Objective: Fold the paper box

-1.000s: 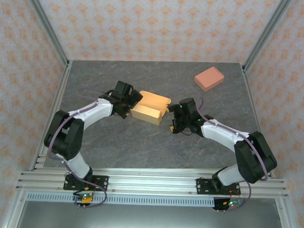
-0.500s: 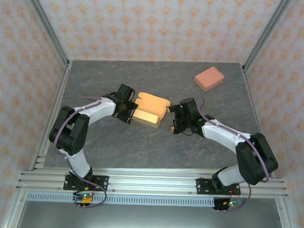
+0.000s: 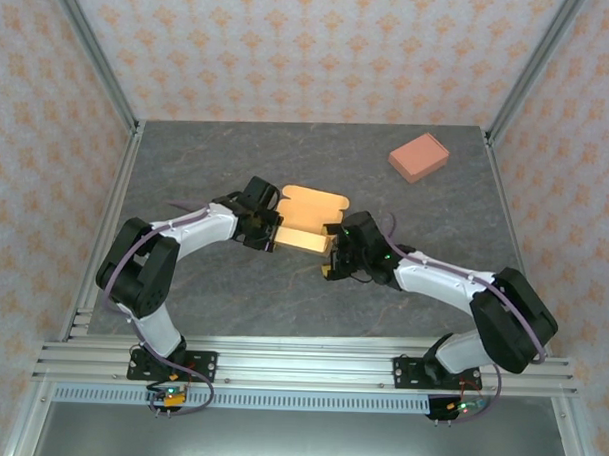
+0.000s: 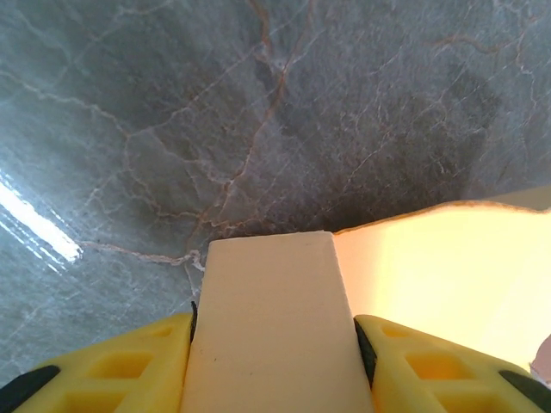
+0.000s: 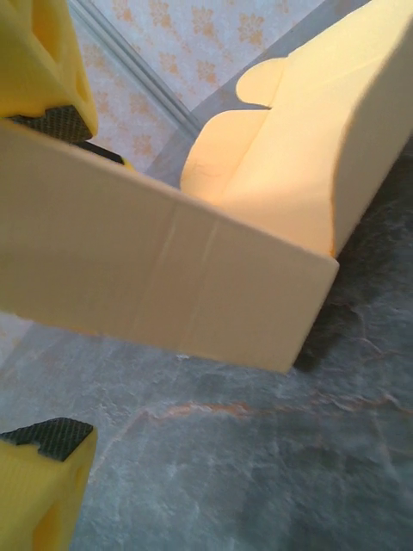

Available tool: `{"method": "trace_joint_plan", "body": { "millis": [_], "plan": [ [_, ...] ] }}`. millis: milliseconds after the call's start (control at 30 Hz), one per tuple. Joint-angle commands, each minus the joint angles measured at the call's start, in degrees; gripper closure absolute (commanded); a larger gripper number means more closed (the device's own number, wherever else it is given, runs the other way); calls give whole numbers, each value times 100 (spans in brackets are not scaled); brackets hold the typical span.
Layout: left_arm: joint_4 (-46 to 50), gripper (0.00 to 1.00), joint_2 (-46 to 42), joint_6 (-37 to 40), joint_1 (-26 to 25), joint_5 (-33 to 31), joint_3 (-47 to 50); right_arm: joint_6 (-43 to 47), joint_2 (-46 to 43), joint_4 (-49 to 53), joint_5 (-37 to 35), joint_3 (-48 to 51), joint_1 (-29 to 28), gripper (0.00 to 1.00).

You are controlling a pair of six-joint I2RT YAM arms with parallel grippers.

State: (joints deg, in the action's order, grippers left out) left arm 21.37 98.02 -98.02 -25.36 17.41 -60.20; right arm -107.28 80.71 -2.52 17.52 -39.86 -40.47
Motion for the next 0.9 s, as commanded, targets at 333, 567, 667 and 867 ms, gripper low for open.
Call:
{"method": "trace_joint_plan", "body": {
  "millis": [333, 567, 667, 867],
  "plan": [
    [-38, 58, -402, -912, -361, -436, 401, -2277, 54, -883, -868, 401, -31, 20],
    [-92, 60, -618, -1306, -515, -631, 631, -2391, 239, -1037, -964, 296, -57, 34],
    [-80, 60, -674, -1316, -548, -657, 623, -2411, 300, -1053, -994, 260, -75, 51],
    [-166, 60, -701, -1364, -721, -680, 591, -2276, 531, -1197, -840, 142, -75, 53]
  ]
}}
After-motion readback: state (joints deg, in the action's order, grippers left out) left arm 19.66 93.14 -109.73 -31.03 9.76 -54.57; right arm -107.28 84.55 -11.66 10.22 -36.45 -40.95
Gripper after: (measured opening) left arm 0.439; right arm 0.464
